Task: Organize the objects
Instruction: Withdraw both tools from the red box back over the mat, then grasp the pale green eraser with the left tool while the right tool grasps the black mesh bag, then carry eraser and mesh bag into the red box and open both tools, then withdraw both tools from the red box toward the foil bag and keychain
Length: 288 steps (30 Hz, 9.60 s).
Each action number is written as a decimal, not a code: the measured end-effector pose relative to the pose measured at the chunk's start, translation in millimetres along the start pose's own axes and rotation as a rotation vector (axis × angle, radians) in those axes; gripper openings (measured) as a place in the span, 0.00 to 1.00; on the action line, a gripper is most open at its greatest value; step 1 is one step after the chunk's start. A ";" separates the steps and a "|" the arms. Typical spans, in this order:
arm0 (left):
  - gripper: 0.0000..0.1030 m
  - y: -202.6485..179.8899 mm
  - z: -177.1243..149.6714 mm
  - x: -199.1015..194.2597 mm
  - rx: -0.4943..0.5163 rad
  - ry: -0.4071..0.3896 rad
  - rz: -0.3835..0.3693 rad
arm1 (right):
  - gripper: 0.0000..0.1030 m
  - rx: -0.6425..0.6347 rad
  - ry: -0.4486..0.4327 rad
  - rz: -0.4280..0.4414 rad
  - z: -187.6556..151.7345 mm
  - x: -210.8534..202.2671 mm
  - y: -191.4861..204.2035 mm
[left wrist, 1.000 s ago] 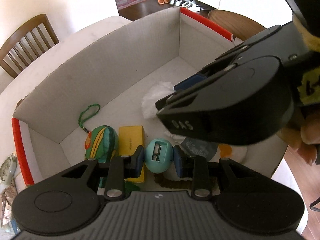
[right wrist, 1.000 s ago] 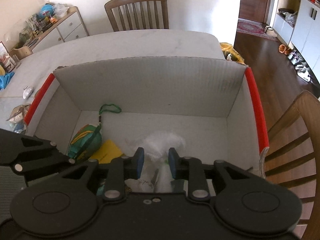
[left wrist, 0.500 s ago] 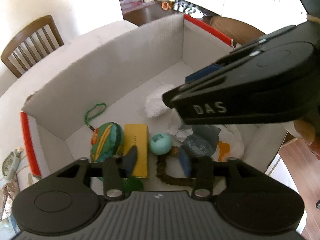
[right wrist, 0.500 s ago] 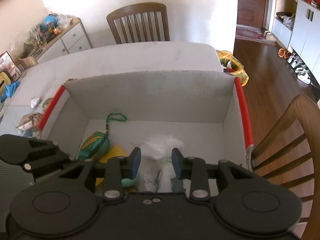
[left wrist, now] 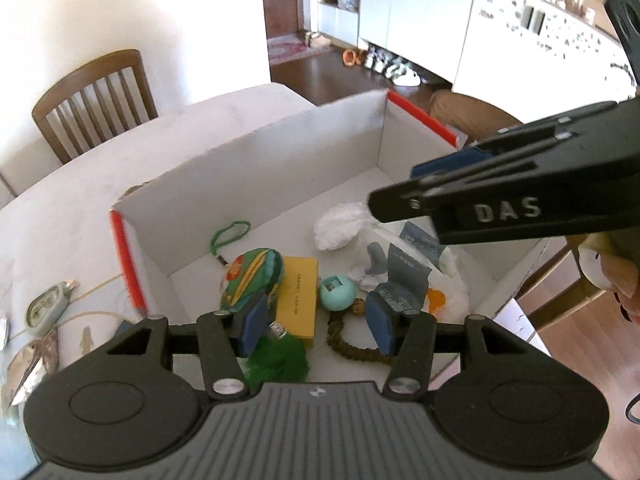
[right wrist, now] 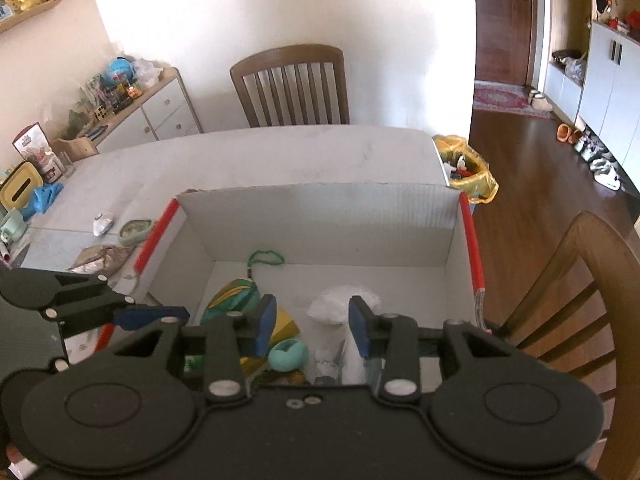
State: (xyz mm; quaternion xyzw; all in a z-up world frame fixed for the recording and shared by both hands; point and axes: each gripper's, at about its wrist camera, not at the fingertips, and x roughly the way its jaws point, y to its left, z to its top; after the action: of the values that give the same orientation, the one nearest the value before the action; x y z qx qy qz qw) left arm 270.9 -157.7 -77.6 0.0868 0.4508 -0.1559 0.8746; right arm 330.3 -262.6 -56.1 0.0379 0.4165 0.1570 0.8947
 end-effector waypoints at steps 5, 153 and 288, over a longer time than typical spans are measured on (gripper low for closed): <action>0.52 9.4 -9.1 -28.3 -0.031 -0.062 0.006 | 0.44 -0.009 -0.040 0.007 -7.0 -20.3 14.0; 0.20 239.9 -158.9 -105.4 -0.177 -0.117 0.083 | 0.32 0.060 -0.020 0.053 -43.2 41.7 264.3; 0.79 114.4 -85.7 -146.9 -0.190 -0.302 0.119 | 0.89 0.002 -0.174 0.015 -36.4 -57.0 149.6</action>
State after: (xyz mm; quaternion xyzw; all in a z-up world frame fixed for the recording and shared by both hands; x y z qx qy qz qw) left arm 165.8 3.1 -6.0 0.0060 0.3211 -0.0721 0.9443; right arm 231.1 -140.9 -8.2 0.0556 0.3368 0.1595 0.9263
